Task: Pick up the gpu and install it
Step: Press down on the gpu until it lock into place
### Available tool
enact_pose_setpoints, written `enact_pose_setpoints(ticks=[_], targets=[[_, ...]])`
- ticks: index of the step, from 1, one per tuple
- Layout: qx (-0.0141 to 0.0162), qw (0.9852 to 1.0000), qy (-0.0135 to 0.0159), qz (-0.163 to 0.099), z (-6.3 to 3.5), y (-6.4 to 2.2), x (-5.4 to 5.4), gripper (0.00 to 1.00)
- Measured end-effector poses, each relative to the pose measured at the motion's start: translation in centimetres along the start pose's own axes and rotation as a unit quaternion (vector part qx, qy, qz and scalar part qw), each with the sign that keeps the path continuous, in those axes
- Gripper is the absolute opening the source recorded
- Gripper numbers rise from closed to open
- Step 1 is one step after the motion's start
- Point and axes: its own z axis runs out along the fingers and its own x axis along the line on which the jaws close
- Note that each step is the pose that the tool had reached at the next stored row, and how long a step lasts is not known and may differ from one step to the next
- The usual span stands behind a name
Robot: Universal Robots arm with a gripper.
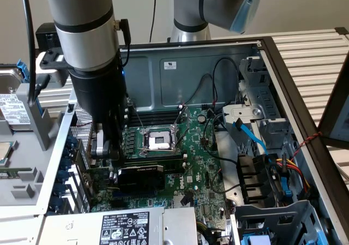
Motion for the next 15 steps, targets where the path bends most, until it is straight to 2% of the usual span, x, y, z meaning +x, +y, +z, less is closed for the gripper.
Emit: enact_pose_setpoints(ticks=[15], targets=[[-0.0018,1.0,-0.0003,0.007,0.97,0.07,-0.25,0.11]])
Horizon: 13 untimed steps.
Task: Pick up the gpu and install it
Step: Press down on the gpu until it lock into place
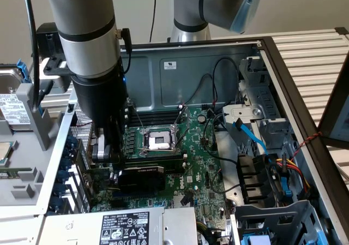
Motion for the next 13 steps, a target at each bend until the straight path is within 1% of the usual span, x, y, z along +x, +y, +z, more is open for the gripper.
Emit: enact_pose_setpoints(ticks=[1,2,6,7,8,9,10,13], targets=[[-0.0002,1.0,0.0001,0.0,0.01,0.01,0.0,0.11],[-0.0013,1.0,0.0002,0.001,0.01,0.01,0.0,0.11],[-0.0102,0.9999,0.0011,0.003,0.02,0.04,0.0,0.11],[-0.0117,0.9999,0.0012,0.003,0.02,0.04,0.0,0.11],[-0.0127,0.9999,0.0011,0.003,0.02,0.04,0.0,0.11],[-0.013,0.9999,0.0011,0.003,-0.02,0.05,0.0,0.11],[-0.0128,0.9999,0.0003,0.003,-0.18,0.05,0.0,0.11],[-0.013,0.9999,0.0011,0.003,-1.02,-0.15,0.0,0.11]])
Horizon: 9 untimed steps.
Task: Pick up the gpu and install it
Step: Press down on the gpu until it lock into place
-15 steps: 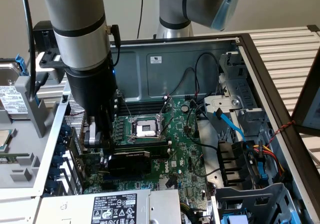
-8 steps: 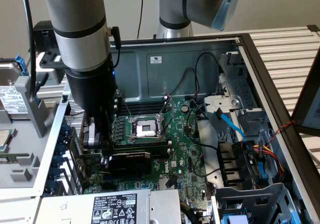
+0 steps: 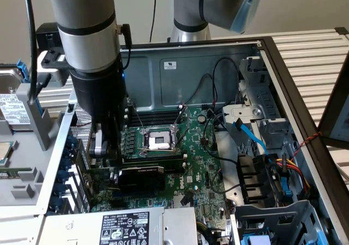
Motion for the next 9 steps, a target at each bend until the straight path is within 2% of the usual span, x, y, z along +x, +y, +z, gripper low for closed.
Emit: enact_pose_setpoints(ticks=[9], targets=[[0.0,1.0,0.0001,0.0,-0.73,-1.69,-0.2,0.11]])
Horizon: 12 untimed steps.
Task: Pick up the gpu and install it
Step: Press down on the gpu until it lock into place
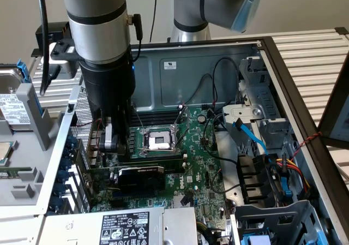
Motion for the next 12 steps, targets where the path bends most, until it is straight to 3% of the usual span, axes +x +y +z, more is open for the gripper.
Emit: enact_pose_setpoints(ticks=[12], targets=[[0.0,1.0,0.0,0.0,0.22,-2.03,0.1,0.11]])
